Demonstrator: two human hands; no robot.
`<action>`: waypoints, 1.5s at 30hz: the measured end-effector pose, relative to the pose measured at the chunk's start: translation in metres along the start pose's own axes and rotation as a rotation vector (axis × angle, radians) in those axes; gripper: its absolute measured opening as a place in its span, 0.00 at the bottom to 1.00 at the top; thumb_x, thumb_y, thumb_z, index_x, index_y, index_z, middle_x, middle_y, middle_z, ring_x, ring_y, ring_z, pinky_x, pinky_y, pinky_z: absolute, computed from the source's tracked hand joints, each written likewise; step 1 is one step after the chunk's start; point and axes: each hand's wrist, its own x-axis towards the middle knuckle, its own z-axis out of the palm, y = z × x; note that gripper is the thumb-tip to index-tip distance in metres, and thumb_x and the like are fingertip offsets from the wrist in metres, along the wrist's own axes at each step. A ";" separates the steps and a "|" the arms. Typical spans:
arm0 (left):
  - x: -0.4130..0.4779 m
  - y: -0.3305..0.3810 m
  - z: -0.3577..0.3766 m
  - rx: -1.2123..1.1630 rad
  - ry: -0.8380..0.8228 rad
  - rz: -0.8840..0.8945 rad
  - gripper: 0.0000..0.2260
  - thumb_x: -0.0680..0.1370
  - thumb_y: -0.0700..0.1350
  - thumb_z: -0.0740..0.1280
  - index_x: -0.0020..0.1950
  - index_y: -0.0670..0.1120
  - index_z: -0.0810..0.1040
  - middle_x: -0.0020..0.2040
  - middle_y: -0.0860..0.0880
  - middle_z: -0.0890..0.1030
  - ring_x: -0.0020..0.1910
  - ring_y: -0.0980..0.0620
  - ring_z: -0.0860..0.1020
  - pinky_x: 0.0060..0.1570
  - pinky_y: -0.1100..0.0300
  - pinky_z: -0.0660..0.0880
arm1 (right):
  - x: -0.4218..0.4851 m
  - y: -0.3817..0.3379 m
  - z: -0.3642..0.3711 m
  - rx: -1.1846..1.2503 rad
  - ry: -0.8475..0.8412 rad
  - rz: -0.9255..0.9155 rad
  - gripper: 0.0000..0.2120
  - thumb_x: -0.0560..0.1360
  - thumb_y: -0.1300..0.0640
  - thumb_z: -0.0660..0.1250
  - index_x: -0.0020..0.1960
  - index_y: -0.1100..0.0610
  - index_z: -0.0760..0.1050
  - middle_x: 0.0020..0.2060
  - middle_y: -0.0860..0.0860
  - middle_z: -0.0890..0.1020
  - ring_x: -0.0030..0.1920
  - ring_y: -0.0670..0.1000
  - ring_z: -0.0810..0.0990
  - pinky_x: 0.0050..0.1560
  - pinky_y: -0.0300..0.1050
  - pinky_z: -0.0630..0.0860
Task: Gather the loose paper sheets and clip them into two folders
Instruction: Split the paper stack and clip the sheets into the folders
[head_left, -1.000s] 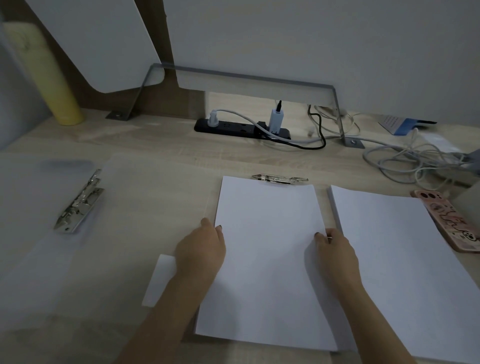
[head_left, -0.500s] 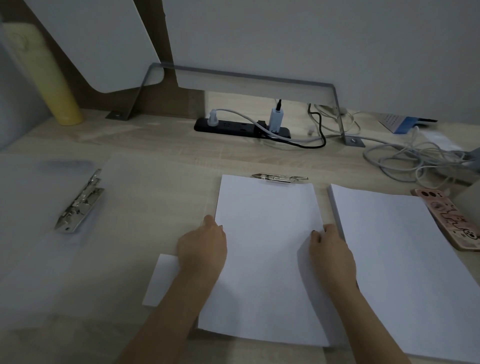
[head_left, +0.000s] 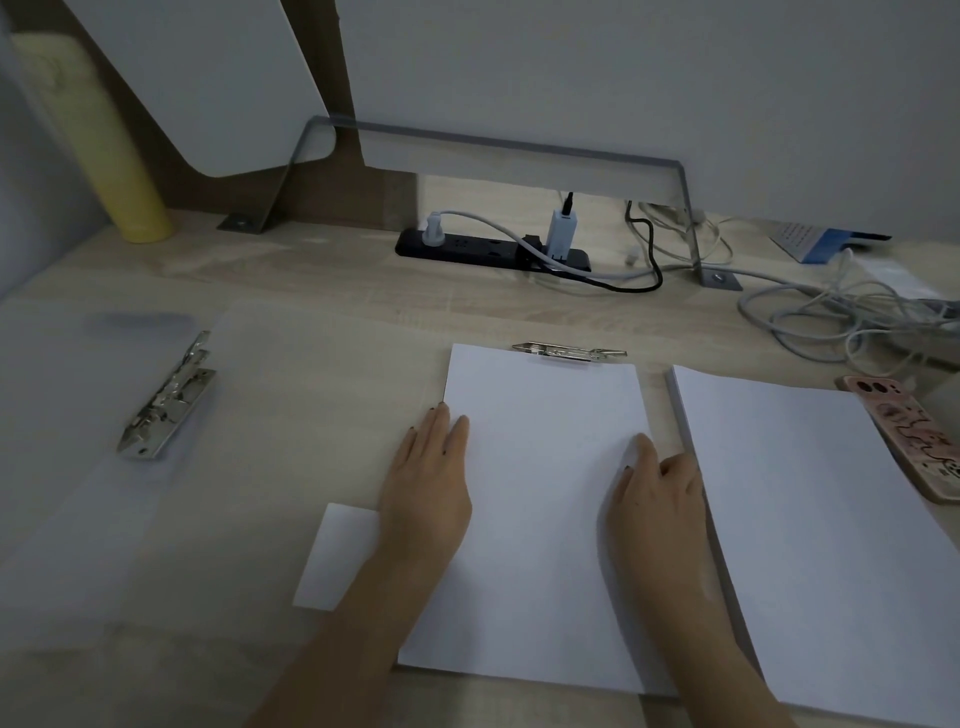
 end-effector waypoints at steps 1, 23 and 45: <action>-0.001 -0.001 0.001 -0.009 0.002 -0.007 0.23 0.67 0.36 0.52 0.53 0.40 0.82 0.54 0.40 0.83 0.52 0.45 0.83 0.56 0.56 0.74 | 0.000 0.001 0.001 0.024 -0.018 0.027 0.17 0.69 0.72 0.65 0.58 0.69 0.73 0.39 0.65 0.73 0.36 0.63 0.73 0.35 0.48 0.69; -0.012 0.006 -0.001 -0.089 -0.003 -0.064 0.26 0.80 0.54 0.48 0.63 0.38 0.76 0.65 0.38 0.75 0.65 0.43 0.74 0.65 0.52 0.61 | -0.003 0.010 0.010 -0.042 0.129 -0.030 0.12 0.71 0.70 0.61 0.52 0.67 0.75 0.47 0.66 0.76 0.43 0.66 0.75 0.41 0.53 0.73; -0.015 0.007 0.001 -0.119 0.051 -0.035 0.27 0.80 0.55 0.50 0.66 0.37 0.73 0.68 0.38 0.73 0.69 0.43 0.70 0.67 0.50 0.62 | 0.129 -0.061 0.001 0.924 -0.478 0.142 0.31 0.71 0.76 0.47 0.69 0.60 0.67 0.61 0.53 0.75 0.62 0.49 0.72 0.47 0.30 0.69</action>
